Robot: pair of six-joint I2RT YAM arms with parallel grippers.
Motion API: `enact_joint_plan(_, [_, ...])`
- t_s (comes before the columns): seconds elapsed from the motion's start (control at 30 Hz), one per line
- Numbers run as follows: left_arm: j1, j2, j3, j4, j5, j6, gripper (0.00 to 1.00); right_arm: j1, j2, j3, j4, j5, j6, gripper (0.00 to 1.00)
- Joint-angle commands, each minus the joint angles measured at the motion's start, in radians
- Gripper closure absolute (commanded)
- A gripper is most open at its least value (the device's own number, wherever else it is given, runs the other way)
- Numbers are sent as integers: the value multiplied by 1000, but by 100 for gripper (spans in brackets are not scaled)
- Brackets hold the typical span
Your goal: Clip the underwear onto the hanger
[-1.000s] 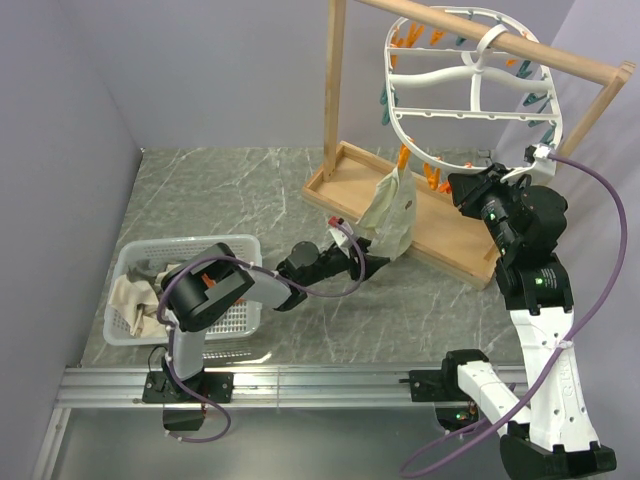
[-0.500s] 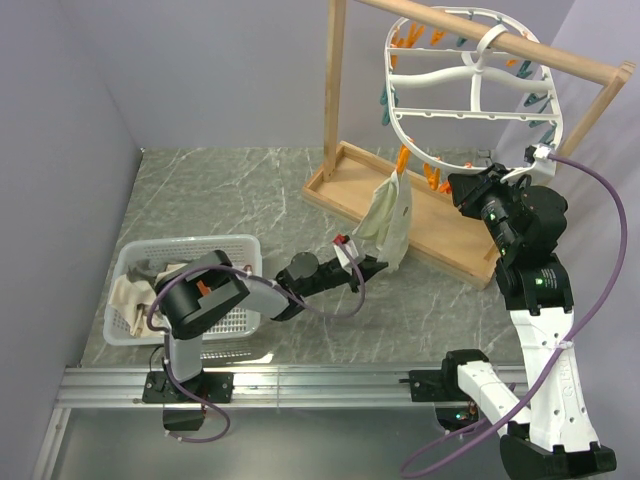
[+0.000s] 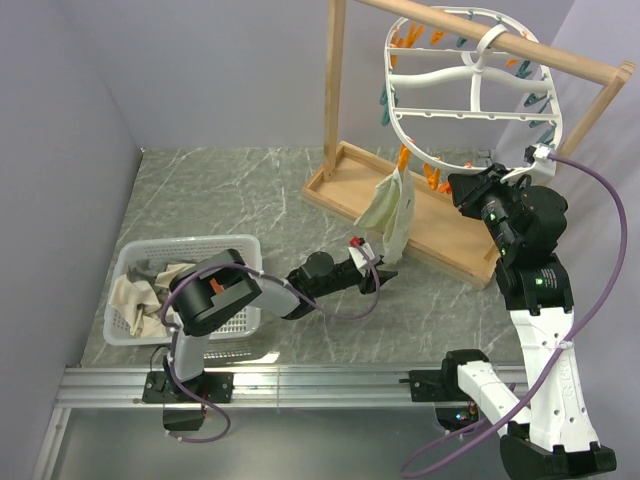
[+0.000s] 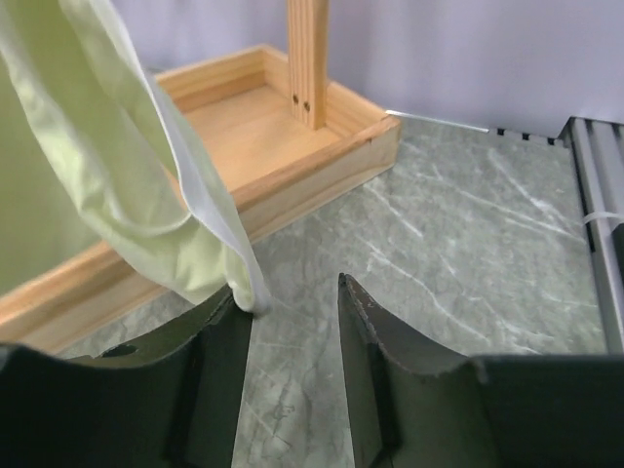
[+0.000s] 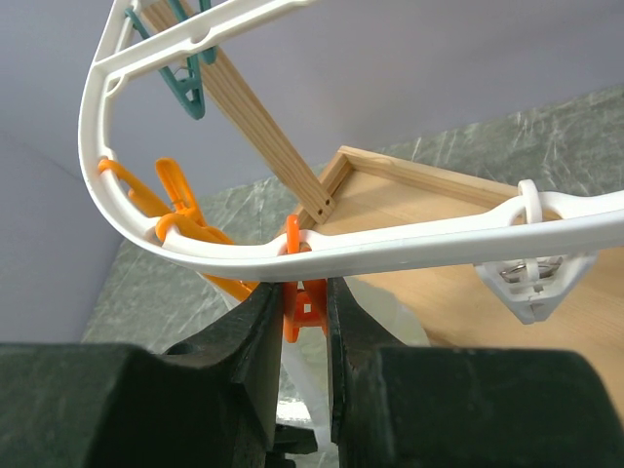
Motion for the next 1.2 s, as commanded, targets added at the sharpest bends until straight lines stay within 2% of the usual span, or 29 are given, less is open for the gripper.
enact_joint_plan(0.0, [-4,35,62,14,-30,-27,55,3,-2,40,42,10,-5,100])
enact_joint_plan(0.67, [-10,193,217,97,-264,-41,49,3,-2,41,37,14,-9,100])
enact_joint_plan(0.77, [-10,194,229,105,-263,-28,56,5,-3,40,37,16,-11,100])
enact_joint_plan(0.87, [-10,187,229,106,-232,-16,72,5,-5,40,37,14,-11,100])
enact_joint_plan(0.9, [-10,177,228,103,-232,-12,84,6,-5,40,37,14,-11,100])
enact_joint_plan(0.97, [-17,157,208,96,-173,29,96,5,-6,38,39,13,-11,100])
enact_joint_plan(1.0, [-24,133,195,90,-166,72,100,3,-7,37,39,13,-11,100])
enact_joint_plan(1.1, [-48,72,154,64,-140,163,100,3,-10,35,37,8,-8,100])
enact_joint_plan(1.17, [-54,39,155,-13,-139,203,100,5,-14,32,36,6,-8,100])
